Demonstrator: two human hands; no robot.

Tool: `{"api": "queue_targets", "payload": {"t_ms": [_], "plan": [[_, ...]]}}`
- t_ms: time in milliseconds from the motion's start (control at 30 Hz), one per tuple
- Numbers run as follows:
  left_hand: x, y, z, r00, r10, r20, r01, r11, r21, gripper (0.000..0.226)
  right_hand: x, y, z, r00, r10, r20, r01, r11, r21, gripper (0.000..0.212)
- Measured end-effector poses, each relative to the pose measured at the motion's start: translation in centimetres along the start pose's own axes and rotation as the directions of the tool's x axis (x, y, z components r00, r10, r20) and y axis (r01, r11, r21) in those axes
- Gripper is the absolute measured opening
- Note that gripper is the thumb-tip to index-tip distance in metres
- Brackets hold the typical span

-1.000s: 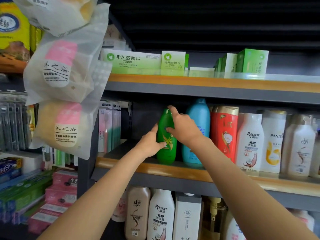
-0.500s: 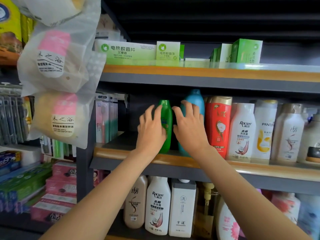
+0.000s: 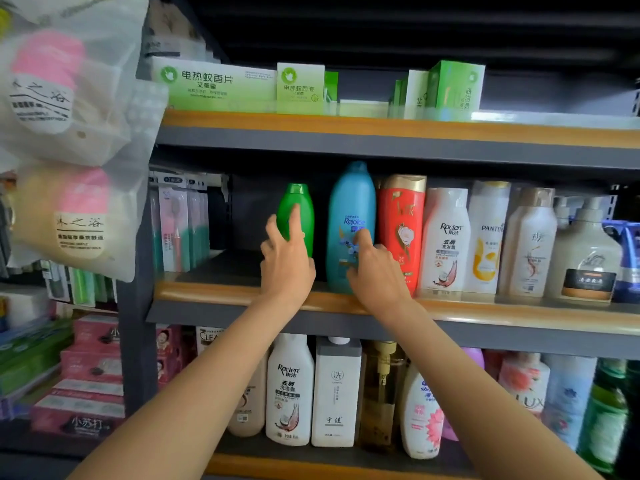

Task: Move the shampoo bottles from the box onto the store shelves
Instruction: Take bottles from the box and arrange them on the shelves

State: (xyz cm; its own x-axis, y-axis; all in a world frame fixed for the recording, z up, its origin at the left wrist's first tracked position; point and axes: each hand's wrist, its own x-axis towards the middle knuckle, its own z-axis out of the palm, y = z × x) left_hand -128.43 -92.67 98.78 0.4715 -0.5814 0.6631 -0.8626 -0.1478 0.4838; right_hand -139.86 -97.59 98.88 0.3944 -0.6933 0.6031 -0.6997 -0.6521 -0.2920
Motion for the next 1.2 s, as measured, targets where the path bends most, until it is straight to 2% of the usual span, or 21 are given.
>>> {"api": "queue_targets", "payload": {"t_ms": [100, 267, 400, 533, 733, 833, 967, 1100, 1200], "plan": [[0.0, -0.2, -0.1, 1.000, -0.014, 0.018, 0.013, 1.000, 0.005, 0.081, 0.4, 0.3, 0.4, 1.000, 0.018, 0.013, -0.018, 0.999, 0.037, 0.037], [0.0, -0.3, 0.0, 1.000, -0.017, 0.017, 0.017, 1.000, 0.009, 0.081, 0.7, 0.0, 0.4, 0.999, -0.008, 0.037, 0.006, 0.998, 0.070, 0.041], [0.1, -0.3, 0.0, 1.000, -0.013, 0.015, 0.013, 1.000, 0.016, 0.082, 1.0, -0.1, 0.6, 1.000, 0.023, 0.003, -0.023, 0.994, 0.108, 0.038], [0.1, -0.6, 0.0, 1.000, 0.001, 0.023, -0.002, 1.000, 0.020, 0.081, 1.7, -0.7, 0.8, 0.993, 0.114, 0.012, -0.114, 0.979, 0.169, 0.053], [0.1, -0.7, 0.0, 1.000, 0.012, 0.024, -0.012, 0.999, 0.031, 0.082, 2.1, -0.8, 1.3, 0.987, 0.162, 0.010, -0.162, 0.981, 0.104, 0.069], [0.1, -0.7, 0.1, 1.000, 0.008, 0.023, -0.009, 0.999, 0.035, 0.082, 2.3, -1.6, 0.9, 0.987, 0.138, -0.085, -0.131, 0.987, 0.092, 0.096], [0.2, -0.7, 0.2, 1.000, 0.006, 0.027, -0.007, 0.999, 0.036, 0.082, 3.5, -3.5, 0.4, 0.972, 0.091, -0.215, -0.081, 0.995, 0.057, 0.109], [0.2, -0.8, 0.2, 1.000, 0.009, 0.025, -0.010, 0.999, 0.039, 0.082, 4.6, -4.6, 0.8, 0.955, 0.039, -0.295, -0.078, 0.990, -0.122, 0.110], [0.1, -0.7, 0.2, 1.000, 0.004, 0.020, -0.005, 0.999, 0.039, 0.081, 4.9, -4.8, 1.4, 0.955, 0.076, -0.288, -0.112, 0.988, -0.109, 0.107]]}}
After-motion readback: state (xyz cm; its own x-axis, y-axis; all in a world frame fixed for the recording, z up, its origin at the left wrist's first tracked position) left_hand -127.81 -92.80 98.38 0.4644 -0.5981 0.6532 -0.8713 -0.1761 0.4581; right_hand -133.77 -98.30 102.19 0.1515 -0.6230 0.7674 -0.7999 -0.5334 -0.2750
